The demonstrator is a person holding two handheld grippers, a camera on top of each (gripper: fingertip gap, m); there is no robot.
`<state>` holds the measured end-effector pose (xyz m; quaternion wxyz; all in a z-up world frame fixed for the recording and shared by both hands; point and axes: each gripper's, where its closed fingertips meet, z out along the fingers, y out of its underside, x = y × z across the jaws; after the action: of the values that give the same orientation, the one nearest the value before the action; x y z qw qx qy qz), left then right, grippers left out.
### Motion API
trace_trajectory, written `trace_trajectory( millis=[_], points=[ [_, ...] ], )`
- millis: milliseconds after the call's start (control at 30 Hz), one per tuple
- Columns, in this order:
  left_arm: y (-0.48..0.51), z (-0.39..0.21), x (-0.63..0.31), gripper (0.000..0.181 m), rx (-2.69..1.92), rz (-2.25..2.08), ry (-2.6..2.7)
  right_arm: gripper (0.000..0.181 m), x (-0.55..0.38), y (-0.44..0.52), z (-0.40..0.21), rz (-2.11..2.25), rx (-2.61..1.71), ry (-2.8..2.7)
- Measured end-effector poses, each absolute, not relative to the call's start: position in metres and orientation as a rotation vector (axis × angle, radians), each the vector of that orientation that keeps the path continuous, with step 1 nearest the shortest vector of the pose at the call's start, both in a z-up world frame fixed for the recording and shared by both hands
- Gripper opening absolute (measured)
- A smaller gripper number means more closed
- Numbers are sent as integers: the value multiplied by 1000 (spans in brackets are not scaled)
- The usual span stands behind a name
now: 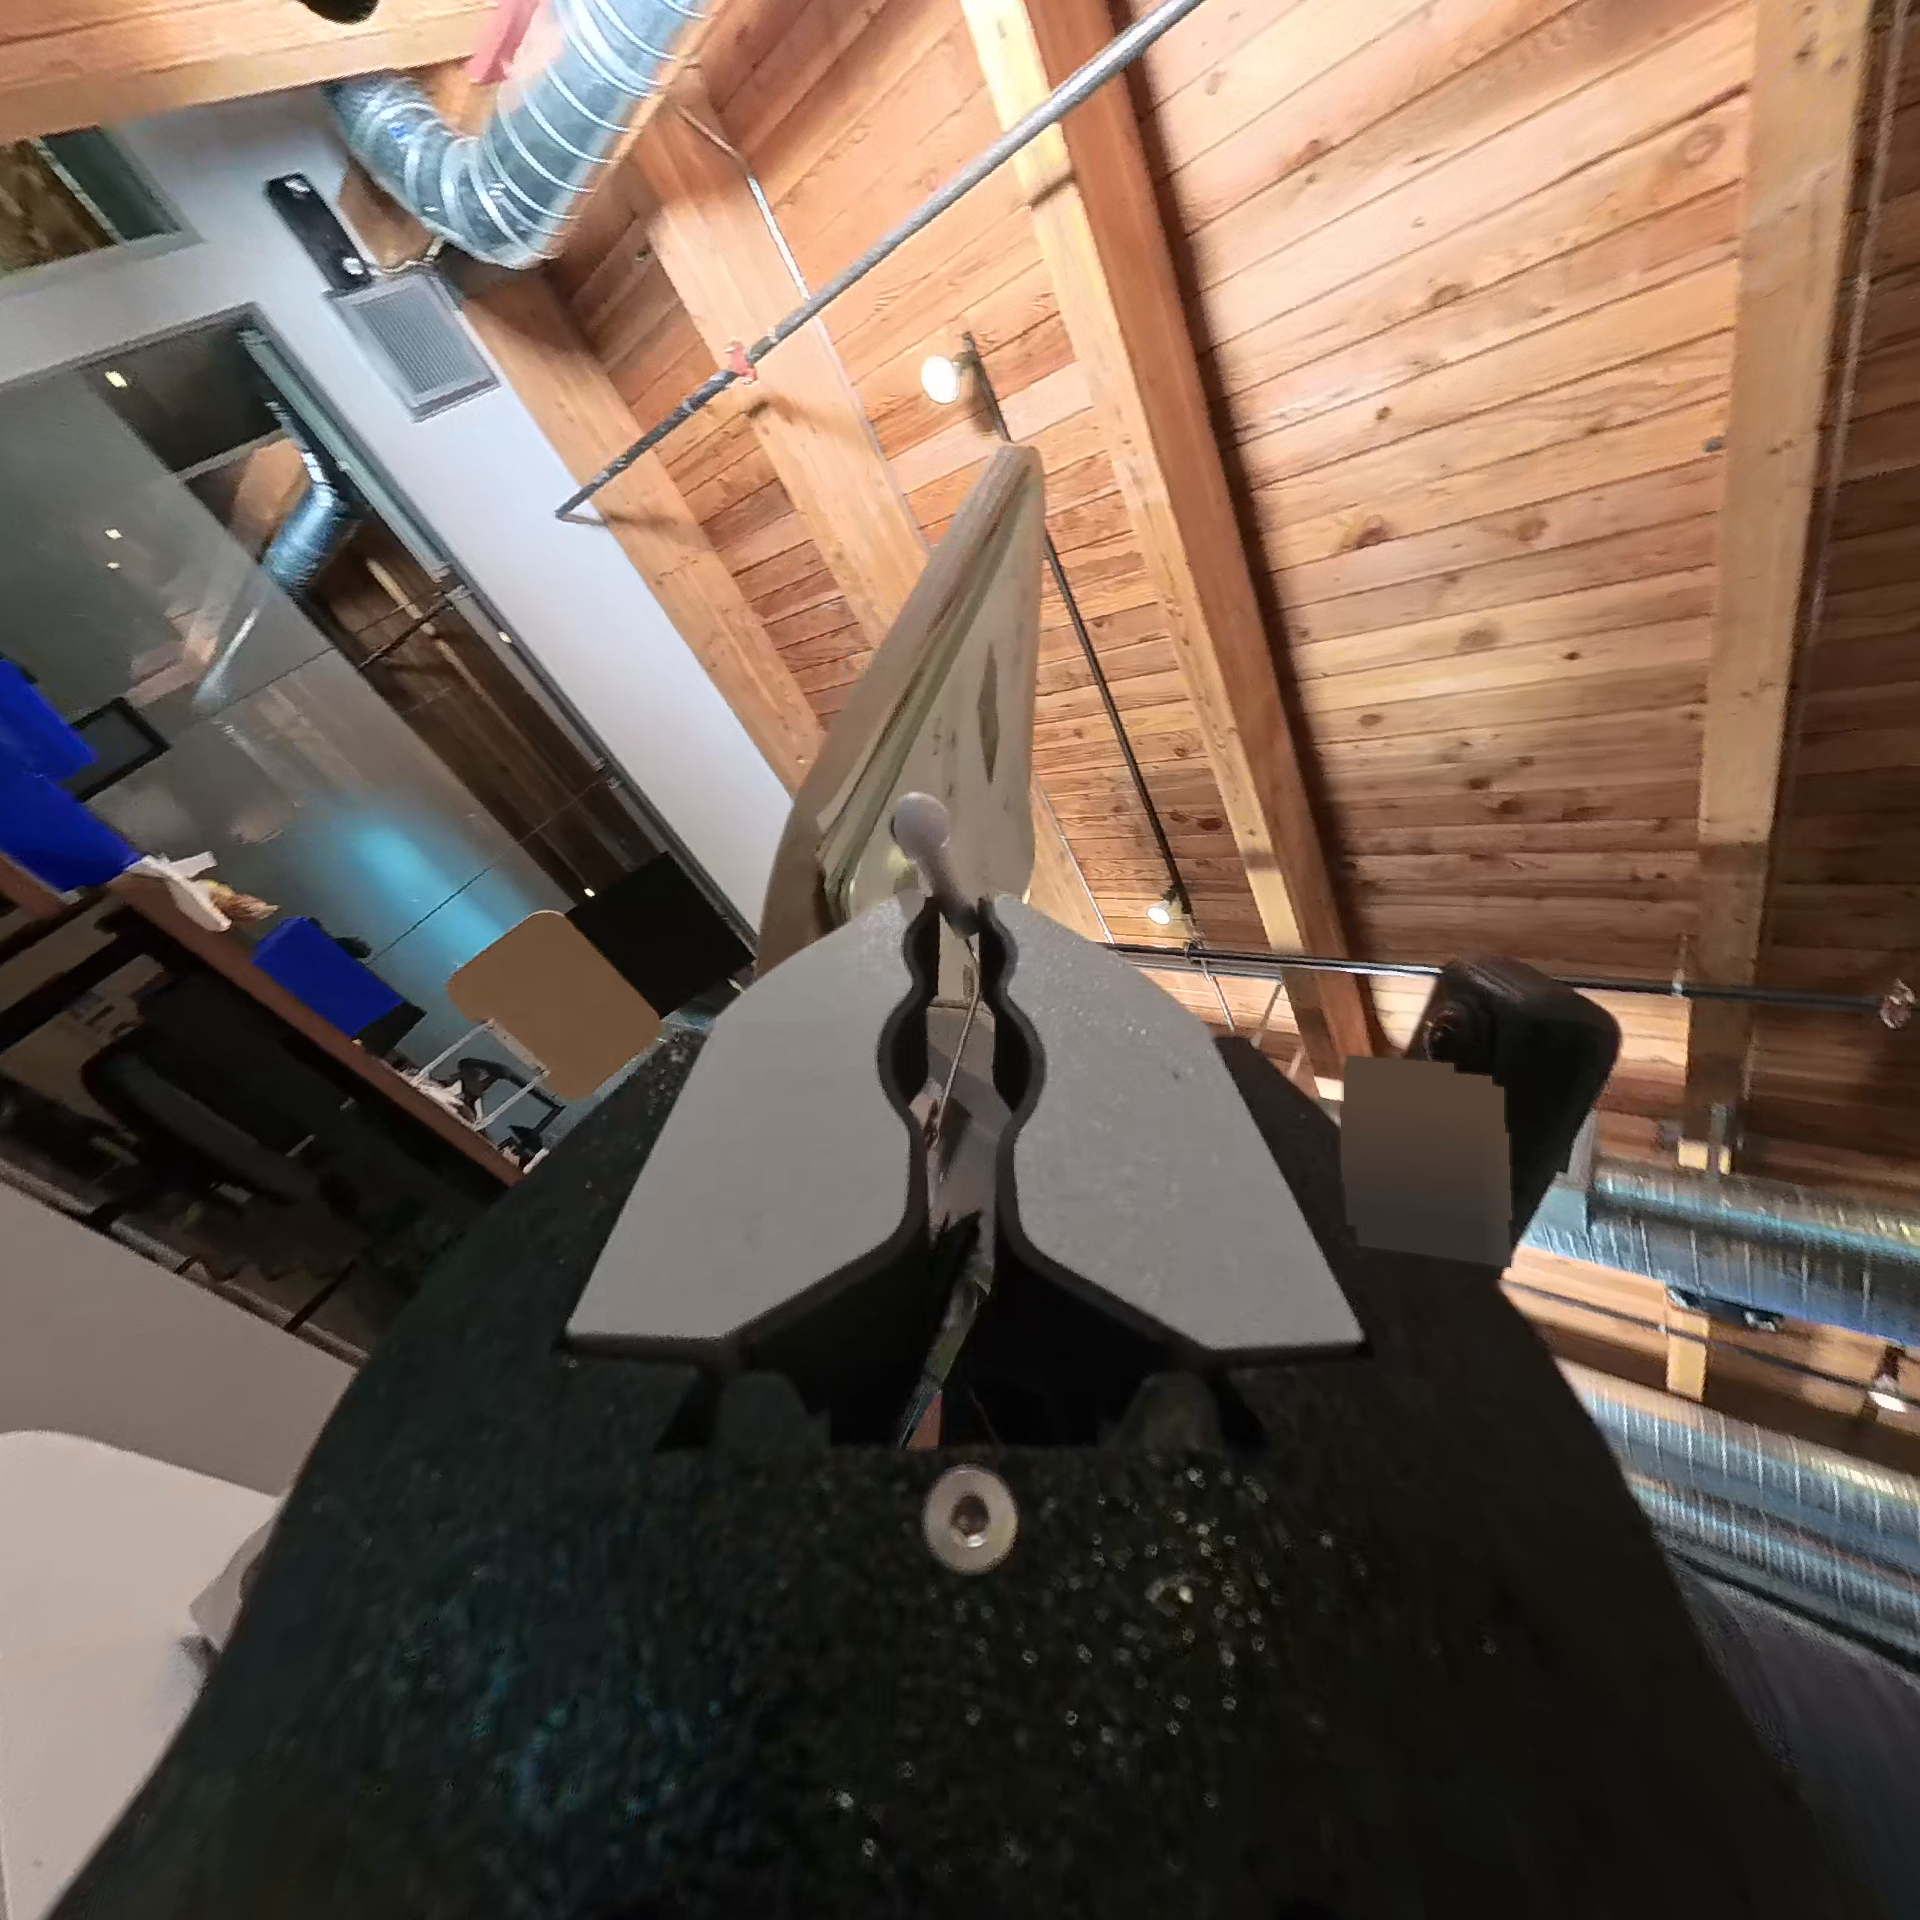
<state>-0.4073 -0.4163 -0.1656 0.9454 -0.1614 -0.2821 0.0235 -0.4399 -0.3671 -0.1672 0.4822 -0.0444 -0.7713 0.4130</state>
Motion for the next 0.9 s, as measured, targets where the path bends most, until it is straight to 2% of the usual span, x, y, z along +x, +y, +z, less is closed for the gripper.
trace_trajectory(
  millis=[233,500,800,900],
  points=[
    [-413,-159,-403,6,-436,48,-461,0,-440,-369,-166,1018,-121,-1902],
    [-406,-148,-414,7,-765,145,-463,0,-440,-373,-164,1042,-158,-1952],
    [-401,-144,-430,9,-1029,238,-672,0,-436,-380,-166,987,-132,-1990],
    [-401,-147,-423,15,-1025,257,-735,0,-425,-383,-164,993,-109,-1994]
  ],
)
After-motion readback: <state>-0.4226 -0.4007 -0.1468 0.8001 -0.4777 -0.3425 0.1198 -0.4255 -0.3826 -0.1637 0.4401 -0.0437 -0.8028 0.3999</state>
